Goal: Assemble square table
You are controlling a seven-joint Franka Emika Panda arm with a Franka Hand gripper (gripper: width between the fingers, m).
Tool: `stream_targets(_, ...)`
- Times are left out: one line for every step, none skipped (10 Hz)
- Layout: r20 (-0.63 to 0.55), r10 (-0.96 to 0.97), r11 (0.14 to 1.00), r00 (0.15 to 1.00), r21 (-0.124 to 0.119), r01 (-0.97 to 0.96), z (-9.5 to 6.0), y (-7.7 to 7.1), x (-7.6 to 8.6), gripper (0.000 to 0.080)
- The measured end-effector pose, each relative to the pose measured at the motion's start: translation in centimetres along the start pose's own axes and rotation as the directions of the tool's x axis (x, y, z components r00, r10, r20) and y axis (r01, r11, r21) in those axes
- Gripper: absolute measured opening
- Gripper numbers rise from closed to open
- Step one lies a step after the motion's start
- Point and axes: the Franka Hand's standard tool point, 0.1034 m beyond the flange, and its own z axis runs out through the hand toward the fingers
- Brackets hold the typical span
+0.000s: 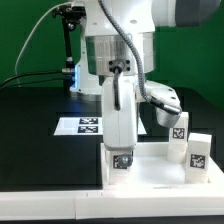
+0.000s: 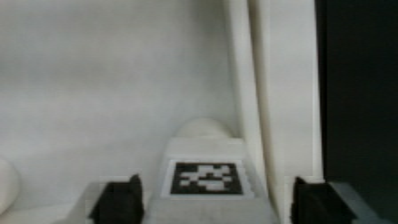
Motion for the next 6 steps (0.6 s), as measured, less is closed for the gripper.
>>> stream_targets(-0.005, -0.180, 0.984, 0.984, 0.010, 0.180, -0.11, -0.24, 0.15, 0.0544)
stream_targets(-0.018, -0.415, 0.910, 0.910, 0.020, 0.415, -0.27, -0.49, 0.07, 0.0544)
stream_targets(-0.023, -0.561, 0.827, 0.827, 0.019, 0.562, -0.29, -0.50, -0.12, 0.0627)
stream_targets(-0.024, -0.578, 0.816, 0.816, 0.017, 0.578, -0.21, -0.48, -0.01, 0.0643)
stream_targets(-0.025, -0.623, 0.782, 0.782, 0.015, 0.624, -0.19, -0.47, 0.04, 0.0643)
stream_targets(-0.027, -0.694, 0.720, 0.720, 0.011, 0.694, -0.19, -0.47, 0.08, 0.0649)
